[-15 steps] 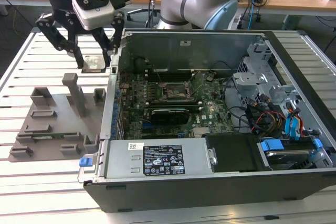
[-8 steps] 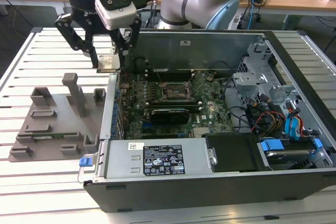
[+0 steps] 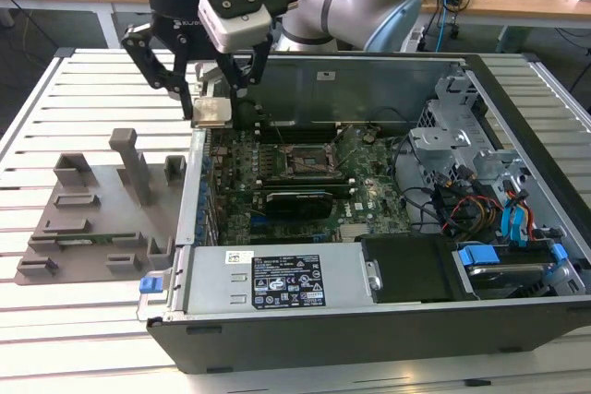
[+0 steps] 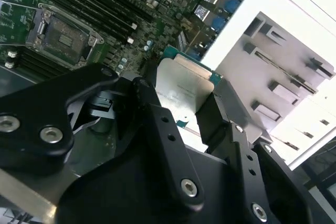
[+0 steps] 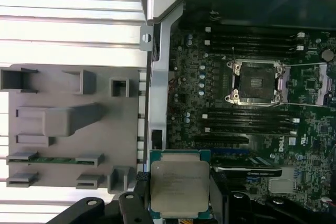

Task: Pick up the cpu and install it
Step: 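Pick up the cpu and move it towards the insertion slot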

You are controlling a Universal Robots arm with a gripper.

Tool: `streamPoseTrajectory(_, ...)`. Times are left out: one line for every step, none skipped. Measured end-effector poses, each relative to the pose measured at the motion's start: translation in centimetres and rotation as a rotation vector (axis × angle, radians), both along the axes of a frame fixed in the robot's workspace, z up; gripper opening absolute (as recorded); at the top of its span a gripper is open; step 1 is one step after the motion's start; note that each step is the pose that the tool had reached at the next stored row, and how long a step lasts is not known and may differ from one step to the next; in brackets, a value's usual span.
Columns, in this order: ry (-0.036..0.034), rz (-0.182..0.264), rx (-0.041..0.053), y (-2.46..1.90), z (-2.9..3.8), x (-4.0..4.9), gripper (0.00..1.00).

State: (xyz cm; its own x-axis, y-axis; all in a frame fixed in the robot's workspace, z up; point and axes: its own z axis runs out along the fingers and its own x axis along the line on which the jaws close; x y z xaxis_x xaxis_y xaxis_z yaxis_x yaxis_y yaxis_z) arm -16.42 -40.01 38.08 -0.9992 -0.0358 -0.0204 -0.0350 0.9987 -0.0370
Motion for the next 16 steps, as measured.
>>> streamPoseTrajectory(0.0001,0.0,0.0001,0.0,0.0,0.4,0.55)
streamPoseTrajectory(0.0003,0.0,0.0,0.0,0.0,0.78,0.55)
streamPoseTrajectory(0.0004,0.0,0.0,0.0,0.0,1.05,0.55)
streamPoseTrajectory(0.0005,0.0,0.0,0.0,0.0,1.24,0.55)
streamPoseTrajectory(0.0007,0.0,0.0,0.0,0.0,1.59,0.55)
streamPoseTrajectory(0.0008,0.0,0.0,0.0,0.0,1.95,0.55)
streamPoseTrajectory(0.0009,0.0,0.0,0.0,0.0,2.24,0.55)
streamPoseTrajectory(0.001,0.0,0.0,0.01,0.0,2.62,0.55)
streamPoseTrajectory(0.001,0.0,0.0001,0.01,0.0,2.95,0.55)
streamPoseTrajectory(0.0012,0.0,0.0,0.01,0.0,3.19,0.55)
streamPoseTrajectory(0.0012,0.0,0.0001,0.01,0.0,3.38,0.55)
streamPoseTrajectory(0.0013,0.0,0.0,0.01,0.0,3.63,0.55)
streamPoseTrajectory(0.0015,0.0,0.0,0.02,0.0,3.9,0.55)
streamPoseTrajectory(0.0015,0.0,0.0,0.02,0.0,4.07,0.55)
streamPoseTrajectory(0.0016,0.0,0.0,0.02,0.0,4.33,0.55)
streamPoseTrajectory(0.0016,0.0,0.0,0.02,0.0,4.48,0.55)
